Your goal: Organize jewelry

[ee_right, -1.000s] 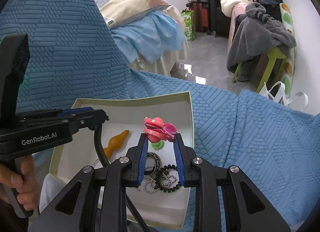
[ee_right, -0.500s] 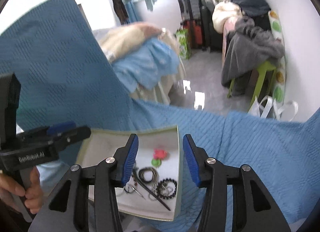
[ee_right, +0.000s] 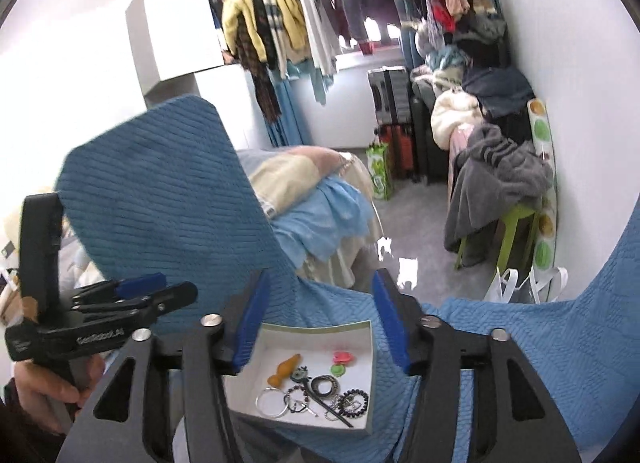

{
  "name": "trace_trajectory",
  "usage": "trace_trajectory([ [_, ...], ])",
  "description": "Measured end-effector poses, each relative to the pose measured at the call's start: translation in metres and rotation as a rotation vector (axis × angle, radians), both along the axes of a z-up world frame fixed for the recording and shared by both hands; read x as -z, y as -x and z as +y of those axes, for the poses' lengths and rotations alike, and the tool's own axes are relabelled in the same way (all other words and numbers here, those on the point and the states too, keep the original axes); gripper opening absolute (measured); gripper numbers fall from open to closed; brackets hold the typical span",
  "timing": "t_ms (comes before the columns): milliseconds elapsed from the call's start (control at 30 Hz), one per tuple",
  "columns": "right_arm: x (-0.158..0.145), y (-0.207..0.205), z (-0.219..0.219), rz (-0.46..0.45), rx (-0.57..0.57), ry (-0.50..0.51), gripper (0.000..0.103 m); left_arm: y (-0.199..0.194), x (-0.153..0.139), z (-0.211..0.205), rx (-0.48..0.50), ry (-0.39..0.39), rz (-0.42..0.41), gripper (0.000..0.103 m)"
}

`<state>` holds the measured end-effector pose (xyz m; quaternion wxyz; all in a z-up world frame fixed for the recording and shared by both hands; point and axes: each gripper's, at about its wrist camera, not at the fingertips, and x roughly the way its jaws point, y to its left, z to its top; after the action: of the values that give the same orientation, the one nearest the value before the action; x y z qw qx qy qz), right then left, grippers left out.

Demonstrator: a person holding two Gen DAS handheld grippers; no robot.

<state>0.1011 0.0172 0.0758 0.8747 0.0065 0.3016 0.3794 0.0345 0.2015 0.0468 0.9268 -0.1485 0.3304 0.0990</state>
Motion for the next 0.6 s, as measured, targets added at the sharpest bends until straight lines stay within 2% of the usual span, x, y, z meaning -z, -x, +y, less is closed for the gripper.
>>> trace_trajectory([
  [267,0.001,0.036,-0.023,-0.011,0.014,0.0,0.056,0.037,-0.003,-0.01,-0.043,-0.027,-0.038,0.068],
  [400,-0.002,0.05,-0.031,-0.037,0.022,-0.018,0.067,0.051,-0.003,-0.015,-0.047,-0.029,-0.055,0.069],
  [600,0.016,0.066,-0.044,-0.026,0.051,0.006,0.069,0.062,0.015,-0.029,-0.045,-0.04,-0.034,0.069],
])
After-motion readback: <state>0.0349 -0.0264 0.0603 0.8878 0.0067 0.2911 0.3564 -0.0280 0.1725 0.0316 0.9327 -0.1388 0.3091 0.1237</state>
